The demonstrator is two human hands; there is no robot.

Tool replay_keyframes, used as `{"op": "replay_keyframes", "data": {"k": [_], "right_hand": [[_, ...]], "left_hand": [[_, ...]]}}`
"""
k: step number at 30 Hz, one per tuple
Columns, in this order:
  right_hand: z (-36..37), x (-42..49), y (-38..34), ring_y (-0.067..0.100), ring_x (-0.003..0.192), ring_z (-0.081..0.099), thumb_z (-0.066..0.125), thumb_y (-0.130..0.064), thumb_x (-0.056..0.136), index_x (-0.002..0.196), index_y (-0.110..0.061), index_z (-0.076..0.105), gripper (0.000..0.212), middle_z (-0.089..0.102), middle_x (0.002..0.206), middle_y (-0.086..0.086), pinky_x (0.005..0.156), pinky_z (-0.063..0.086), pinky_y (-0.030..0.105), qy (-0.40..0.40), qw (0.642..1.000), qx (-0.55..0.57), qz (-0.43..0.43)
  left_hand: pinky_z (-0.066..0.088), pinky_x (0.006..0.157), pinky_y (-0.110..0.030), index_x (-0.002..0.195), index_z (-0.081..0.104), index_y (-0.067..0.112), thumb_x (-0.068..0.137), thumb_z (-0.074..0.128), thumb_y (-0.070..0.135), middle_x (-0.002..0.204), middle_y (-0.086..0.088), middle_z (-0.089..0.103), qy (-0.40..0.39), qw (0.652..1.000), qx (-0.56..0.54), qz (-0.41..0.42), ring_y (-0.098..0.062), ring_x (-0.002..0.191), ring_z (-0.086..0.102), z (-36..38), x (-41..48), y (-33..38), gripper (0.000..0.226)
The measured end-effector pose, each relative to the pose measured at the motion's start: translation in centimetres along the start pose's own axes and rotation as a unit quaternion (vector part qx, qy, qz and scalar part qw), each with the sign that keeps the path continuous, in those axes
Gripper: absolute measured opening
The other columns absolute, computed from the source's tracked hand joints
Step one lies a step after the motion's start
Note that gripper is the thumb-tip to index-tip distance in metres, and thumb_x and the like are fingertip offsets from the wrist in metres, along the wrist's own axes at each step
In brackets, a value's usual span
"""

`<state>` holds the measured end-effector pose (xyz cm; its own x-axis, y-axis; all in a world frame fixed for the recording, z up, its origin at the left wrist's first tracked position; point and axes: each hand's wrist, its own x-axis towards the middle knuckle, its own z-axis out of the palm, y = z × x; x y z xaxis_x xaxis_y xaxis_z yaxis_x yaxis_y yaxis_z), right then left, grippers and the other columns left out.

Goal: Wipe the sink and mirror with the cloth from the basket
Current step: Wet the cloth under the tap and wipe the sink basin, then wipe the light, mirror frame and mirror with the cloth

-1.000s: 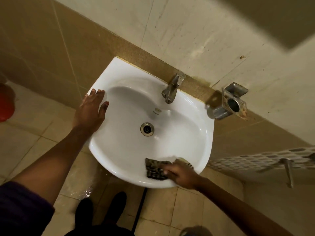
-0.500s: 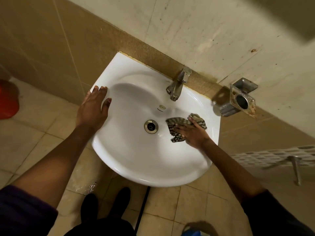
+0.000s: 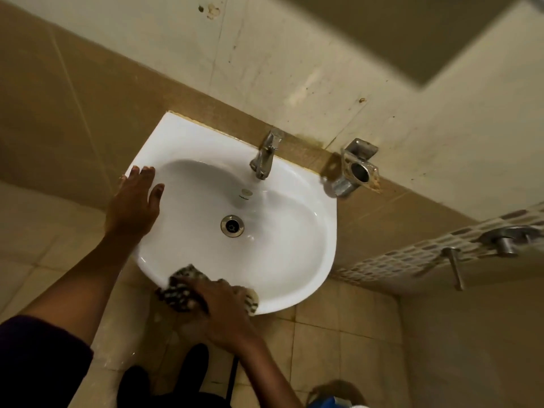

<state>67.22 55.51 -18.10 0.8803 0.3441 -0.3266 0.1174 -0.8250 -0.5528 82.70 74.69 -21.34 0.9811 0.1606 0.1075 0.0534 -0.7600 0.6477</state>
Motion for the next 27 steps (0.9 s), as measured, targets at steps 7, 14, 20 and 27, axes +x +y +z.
{"op": "replay_keyframes", "data": {"k": [7,14,20,27], "right_hand": [[-2.3,-3.3,6.2,0.009,0.125,0.047,0.05,-0.019,0.092,0.122,-0.033,0.059,0.035,0.045,0.141,-0.012,0.096,0.033,0.026,0.034,0.981,-0.064,-0.178],[-12.7,-9.5,17.1,0.006,0.107,0.061,0.053,-0.034,0.089,0.079,-0.024,0.074,0.026,0.069,0.112,-0.002,0.09,0.053,0.042,0.154,0.986,-0.055,-0.016],[-15.1,-7.5,13.0,-0.001,0.106,0.056,0.049,0.015,0.066,0.091,-0.015,0.075,0.047,0.067,0.114,0.003,0.096,0.046,0.021,0.328,0.939,0.081,0.058],[-12.0,-4.3,5.4,-0.004,0.11,0.054,0.048,0.021,0.07,0.095,-0.02,0.074,0.055,0.063,0.116,-0.007,0.098,0.044,0.016,0.406,0.9,0.161,0.009]], "left_hand": [[0.017,0.119,-0.047,0.141,0.04,-0.003,0.1,0.044,0.017,0.15,-0.025,0.039,-0.033,0.999,0.007,0.003,-0.037,0.145,0.028,-1.0,-0.1,0.4,0.047],[0.016,0.117,-0.055,0.124,0.057,-0.007,0.093,0.037,0.027,0.13,-0.029,0.059,-0.071,0.996,0.006,0.051,-0.045,0.128,0.048,-1.1,-1.9,1.4,0.05],[0.055,0.08,-0.026,0.092,0.073,0.025,0.097,0.051,0.024,0.113,-0.019,0.069,-0.336,0.886,-0.31,-0.075,-0.006,0.073,0.071,0.6,-7.3,10.7,0.023],[0.049,0.097,-0.042,0.128,0.057,0.023,0.079,0.052,0.063,0.125,-0.002,0.064,-0.42,0.794,-0.436,-0.057,-0.023,0.116,0.061,0.2,-9.2,17.0,0.063]]}}
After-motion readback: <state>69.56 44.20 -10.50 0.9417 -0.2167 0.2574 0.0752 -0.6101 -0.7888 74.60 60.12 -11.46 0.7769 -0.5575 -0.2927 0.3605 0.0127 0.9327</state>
